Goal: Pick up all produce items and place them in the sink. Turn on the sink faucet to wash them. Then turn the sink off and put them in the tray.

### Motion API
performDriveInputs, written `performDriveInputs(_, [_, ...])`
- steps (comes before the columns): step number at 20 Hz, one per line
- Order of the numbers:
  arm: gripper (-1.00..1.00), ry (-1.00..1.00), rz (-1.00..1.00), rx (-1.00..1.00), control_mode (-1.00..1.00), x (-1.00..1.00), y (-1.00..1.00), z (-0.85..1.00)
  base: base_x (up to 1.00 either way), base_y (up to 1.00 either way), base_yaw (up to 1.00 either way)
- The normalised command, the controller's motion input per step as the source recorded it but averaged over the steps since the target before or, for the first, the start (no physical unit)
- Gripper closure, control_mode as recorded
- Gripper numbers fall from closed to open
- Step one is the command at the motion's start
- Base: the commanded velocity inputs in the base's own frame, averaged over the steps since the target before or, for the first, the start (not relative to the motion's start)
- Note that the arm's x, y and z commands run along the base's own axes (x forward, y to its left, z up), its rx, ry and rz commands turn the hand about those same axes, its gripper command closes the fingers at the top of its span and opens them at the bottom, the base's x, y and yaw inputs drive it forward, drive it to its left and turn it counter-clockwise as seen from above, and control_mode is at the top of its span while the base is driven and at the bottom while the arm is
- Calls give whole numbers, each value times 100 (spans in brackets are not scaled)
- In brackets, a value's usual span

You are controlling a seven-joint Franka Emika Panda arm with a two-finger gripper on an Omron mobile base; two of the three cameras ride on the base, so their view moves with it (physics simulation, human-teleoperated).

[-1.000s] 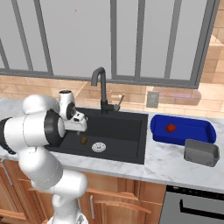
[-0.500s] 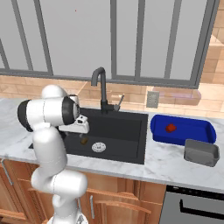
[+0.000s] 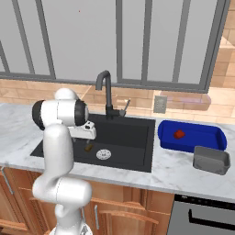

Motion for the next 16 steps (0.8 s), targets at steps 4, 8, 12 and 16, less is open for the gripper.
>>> performDriveInputs(4, [-100,0,0,0,-100,17,0,-30,0,0,0])
performDriveInputs(8, [-100,0,0,0,-100,10,0,-32,0,0,0])
performDriveInputs(12, [-100,0,0,0,-100,14,0,-34,0,0,0])
performDriveInputs(16, [-100,0,0,0,-100,4,0,-32,0,0,0])
